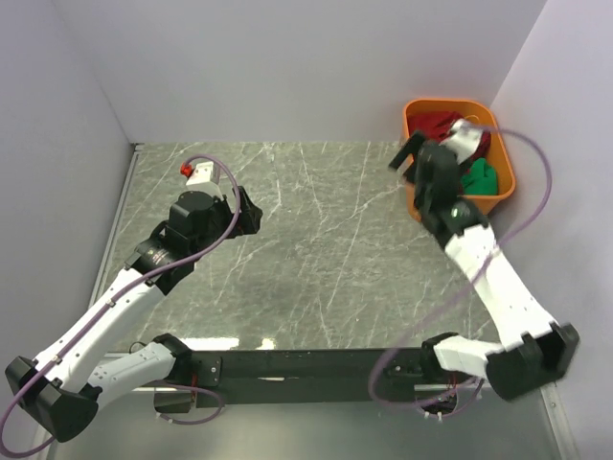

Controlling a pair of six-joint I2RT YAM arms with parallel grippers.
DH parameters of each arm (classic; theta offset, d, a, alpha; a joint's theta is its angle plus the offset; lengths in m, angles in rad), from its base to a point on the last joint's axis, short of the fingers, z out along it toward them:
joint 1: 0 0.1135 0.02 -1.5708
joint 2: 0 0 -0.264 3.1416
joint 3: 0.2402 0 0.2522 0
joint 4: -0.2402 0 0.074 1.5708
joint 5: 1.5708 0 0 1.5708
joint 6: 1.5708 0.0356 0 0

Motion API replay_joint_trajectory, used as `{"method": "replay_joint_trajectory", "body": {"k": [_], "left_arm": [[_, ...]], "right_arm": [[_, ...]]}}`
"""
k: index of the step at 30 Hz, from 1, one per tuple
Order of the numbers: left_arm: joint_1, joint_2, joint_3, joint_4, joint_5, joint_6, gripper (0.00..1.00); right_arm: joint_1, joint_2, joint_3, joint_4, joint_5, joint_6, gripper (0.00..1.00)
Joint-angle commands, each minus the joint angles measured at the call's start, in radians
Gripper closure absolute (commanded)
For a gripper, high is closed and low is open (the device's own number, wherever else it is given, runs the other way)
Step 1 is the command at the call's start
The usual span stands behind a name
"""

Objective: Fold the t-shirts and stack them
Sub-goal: Grab the tshirt from the pile

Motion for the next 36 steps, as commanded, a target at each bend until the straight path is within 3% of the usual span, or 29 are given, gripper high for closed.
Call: {"method": "replay_joint_trajectory", "body": {"k": [1, 4, 11, 22, 25, 31, 32, 35, 36], "left_arm": [[0.0, 0.012, 0.065, -0.025, 0.006, -0.016, 0.01], [0.0, 0.016, 0.08, -0.051, 0.008, -0.014, 0.01], [0.0, 0.004, 0.079, -0.05, 0.017, -0.017, 0.01], [0.0, 0.016, 0.079, -0.044, 0.043, -0.013, 0.01], [0.0, 0.015, 0.071, -0.041, 0.035, -0.017, 0.01], [0.0, 0.03, 0.076, -0.047, 0.04, -0.025, 0.02], [0.002, 0.032, 0.079, -0.045, 0.038, -0.025, 0.02], [0.002, 0.039, 0.086, -0.051, 0.032, -0.025, 0.02], [0.0, 0.045, 0.086, -0.053, 0.029, -0.027, 0.02]], "right_arm": [[-0.192, 0.142, 0.173, -0.075, -0.081, -0.025, 0.03], [-0.314, 0.3, 0.343, -0.141, -0.084, -0.018, 0.03], [-0.434, 0.622, 0.72, -0.382, -0.097, 0.049, 0.09], [-0.445, 0.673, 0.566, -0.319, -0.138, 0.091, 0.1], [-0.445, 0.693, 0.57, -0.307, -0.15, 0.089, 0.16], [-0.448, 0.717, 0.636, -0.287, -0.147, 0.069, 0.51], [-0.448, 0.728, 0.655, -0.293, -0.146, 0.063, 0.69], [-0.449, 0.775, 0.727, -0.328, -0.149, 0.049, 0.99], [-0.449, 0.777, 0.739, -0.337, -0.149, 0.051, 1.0]]}}
